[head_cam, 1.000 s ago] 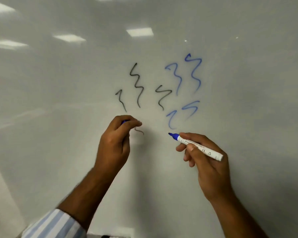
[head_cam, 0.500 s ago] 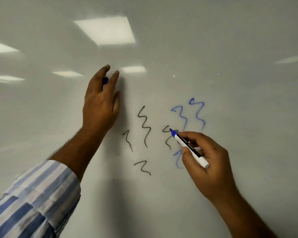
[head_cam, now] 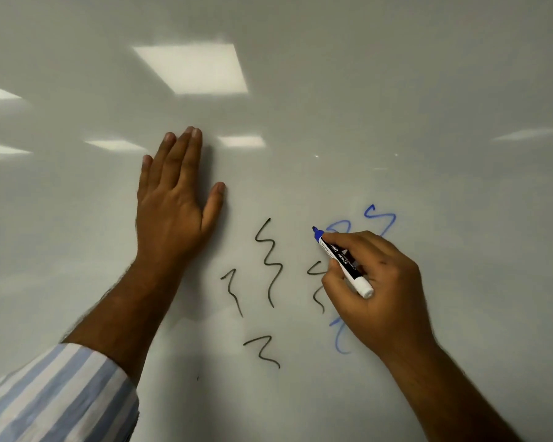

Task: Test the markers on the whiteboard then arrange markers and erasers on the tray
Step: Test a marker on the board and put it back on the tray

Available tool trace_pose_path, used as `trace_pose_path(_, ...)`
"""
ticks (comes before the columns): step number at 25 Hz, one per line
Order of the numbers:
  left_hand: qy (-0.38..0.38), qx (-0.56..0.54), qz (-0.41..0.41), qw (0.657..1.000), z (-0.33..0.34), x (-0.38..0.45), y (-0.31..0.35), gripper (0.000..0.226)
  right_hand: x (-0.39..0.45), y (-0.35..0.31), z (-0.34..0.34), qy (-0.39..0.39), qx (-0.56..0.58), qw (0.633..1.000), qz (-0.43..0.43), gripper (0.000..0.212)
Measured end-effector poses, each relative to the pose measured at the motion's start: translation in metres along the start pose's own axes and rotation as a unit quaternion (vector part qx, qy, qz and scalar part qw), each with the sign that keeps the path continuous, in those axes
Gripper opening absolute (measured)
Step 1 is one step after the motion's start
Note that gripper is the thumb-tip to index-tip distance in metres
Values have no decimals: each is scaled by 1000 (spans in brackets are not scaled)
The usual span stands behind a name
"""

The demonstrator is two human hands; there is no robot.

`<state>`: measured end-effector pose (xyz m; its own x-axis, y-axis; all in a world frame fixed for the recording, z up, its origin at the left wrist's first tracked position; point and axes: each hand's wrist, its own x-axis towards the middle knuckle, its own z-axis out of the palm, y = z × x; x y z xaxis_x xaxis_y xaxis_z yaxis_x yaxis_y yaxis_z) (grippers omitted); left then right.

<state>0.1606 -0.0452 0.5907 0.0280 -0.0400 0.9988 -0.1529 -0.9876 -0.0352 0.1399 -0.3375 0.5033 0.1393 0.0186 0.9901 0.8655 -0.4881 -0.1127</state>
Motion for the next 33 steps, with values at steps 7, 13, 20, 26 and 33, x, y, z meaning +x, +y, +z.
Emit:
trace_pose_path(7,3,-13,1,1000,2,-6,-4,67,-7,3,4,-14,-18,999,-23,23)
trace_pose_path(13,10,-12,0,1000,1,-15,-7,66,-35,-2,-1,-94,-37,994,-52,20)
trace_pose_path(20,-9,-2,-17,1000,-3,-55,-13,68,-93,13,-2,-84,-78,992,-49,26)
trace_pose_path(26,-14,-2,-25,1000,-3,-71,-15,68,-118,9,-12,-138,-99,985,9,23)
trace_pose_path(33,-7,-8,-24,1000,-2,-79,-18,67,-130,15,-37,73,-103,987,104,27)
